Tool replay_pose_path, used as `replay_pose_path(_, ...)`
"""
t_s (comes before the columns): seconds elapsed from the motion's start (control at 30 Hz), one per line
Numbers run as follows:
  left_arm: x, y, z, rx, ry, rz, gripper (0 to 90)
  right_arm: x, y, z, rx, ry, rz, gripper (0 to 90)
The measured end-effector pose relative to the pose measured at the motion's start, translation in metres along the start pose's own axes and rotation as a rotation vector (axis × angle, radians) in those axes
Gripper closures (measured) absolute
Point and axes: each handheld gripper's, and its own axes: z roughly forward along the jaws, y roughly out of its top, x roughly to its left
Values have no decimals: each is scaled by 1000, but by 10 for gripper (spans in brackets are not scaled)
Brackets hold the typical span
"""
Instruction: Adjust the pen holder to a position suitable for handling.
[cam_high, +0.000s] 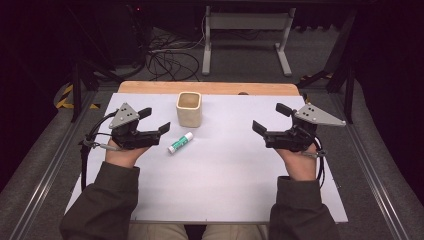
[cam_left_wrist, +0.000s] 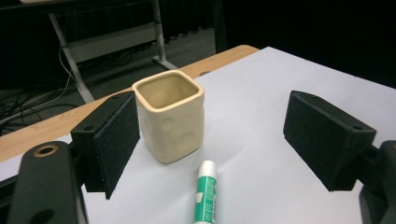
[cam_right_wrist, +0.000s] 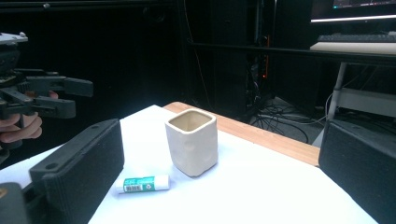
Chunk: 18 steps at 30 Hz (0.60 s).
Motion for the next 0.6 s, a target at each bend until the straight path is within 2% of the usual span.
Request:
replay_pose_path(0.37, 1, -1, 19, 44, 7, -3, 200, -1, 0, -1, -1, 2, 3, 8)
replay_pose_path(0.6, -1, 0, 31, 67, -6, 3, 213, -2, 1, -3, -5, -1, 8, 10)
